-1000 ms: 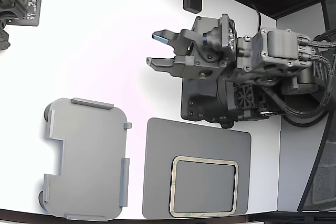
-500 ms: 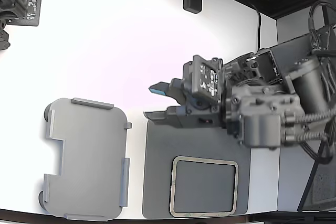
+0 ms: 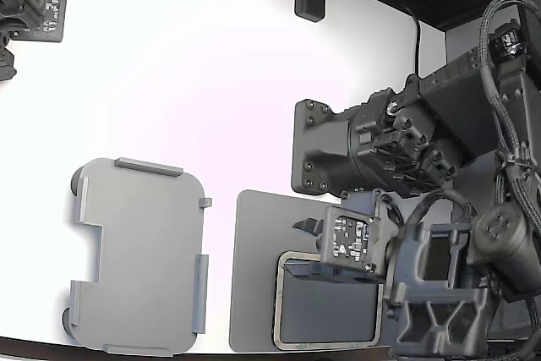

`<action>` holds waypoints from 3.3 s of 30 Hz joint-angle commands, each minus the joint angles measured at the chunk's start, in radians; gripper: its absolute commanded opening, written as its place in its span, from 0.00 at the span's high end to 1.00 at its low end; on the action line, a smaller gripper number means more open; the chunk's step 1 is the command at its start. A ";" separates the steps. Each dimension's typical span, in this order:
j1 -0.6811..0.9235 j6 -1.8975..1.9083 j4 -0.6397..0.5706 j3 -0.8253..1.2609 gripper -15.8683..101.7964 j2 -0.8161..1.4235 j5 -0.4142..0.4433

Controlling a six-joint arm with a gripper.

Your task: Move top rectangular frame to the holder.

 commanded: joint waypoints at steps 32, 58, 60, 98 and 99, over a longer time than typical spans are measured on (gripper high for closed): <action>0.275 0.195 -0.215 0.410 0.10 0.123 -0.244; 0.230 0.181 -0.301 0.497 0.36 0.106 -0.275; 0.230 0.184 -0.299 0.502 0.38 0.109 -0.279; 0.086 0.456 0.031 0.133 0.95 0.169 -0.127; 0.063 0.466 0.032 0.126 0.95 0.170 -0.115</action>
